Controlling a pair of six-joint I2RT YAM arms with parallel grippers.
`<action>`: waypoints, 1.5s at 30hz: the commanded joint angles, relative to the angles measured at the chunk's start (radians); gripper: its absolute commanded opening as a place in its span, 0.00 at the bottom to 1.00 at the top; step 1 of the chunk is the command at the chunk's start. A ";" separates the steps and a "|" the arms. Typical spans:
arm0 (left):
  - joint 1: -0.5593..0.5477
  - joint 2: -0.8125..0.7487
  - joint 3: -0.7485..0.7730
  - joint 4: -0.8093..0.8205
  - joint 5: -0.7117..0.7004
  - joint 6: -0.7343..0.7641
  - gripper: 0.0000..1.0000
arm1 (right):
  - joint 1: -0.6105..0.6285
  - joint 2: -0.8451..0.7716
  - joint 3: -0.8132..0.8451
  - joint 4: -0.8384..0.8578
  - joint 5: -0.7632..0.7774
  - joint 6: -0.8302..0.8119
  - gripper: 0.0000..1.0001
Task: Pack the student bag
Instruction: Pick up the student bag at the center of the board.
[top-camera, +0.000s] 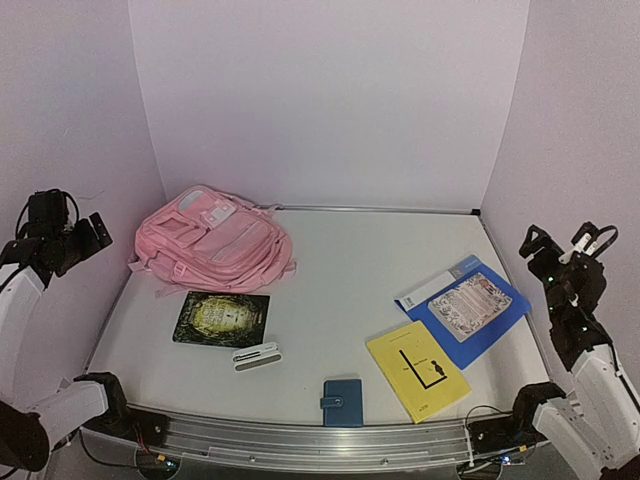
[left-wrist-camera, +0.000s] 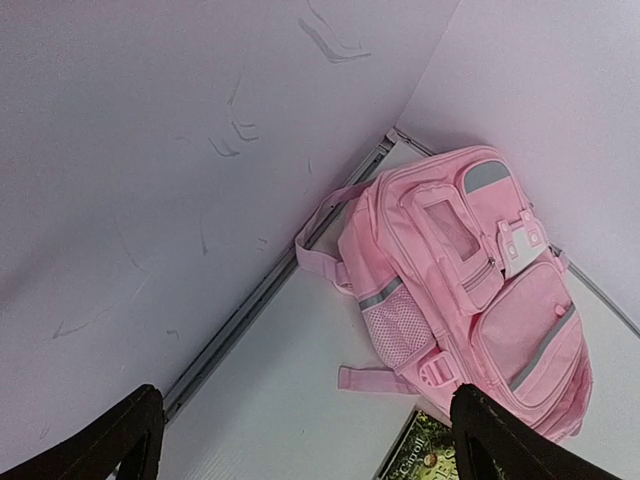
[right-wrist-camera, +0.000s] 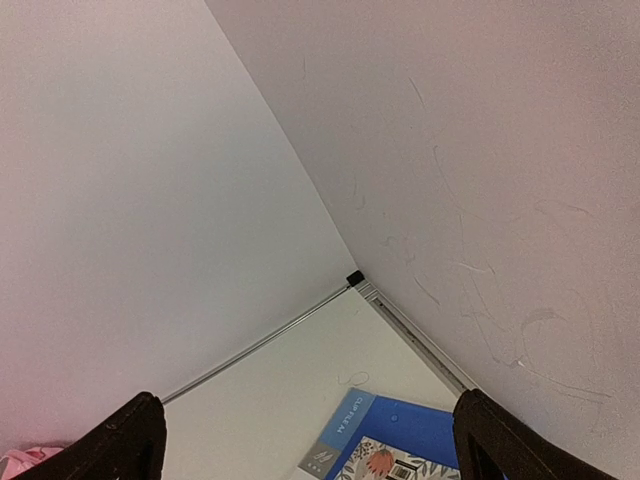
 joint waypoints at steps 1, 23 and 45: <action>0.003 0.015 0.015 0.002 -0.029 -0.018 1.00 | 0.004 -0.005 0.038 0.013 -0.020 0.007 0.99; -0.296 0.501 0.276 0.114 0.347 0.079 1.00 | 0.088 0.243 0.236 -0.136 -0.396 0.121 0.81; -0.711 1.234 0.712 0.085 -0.219 0.442 1.00 | 0.247 0.227 0.192 -0.154 -0.328 0.102 0.83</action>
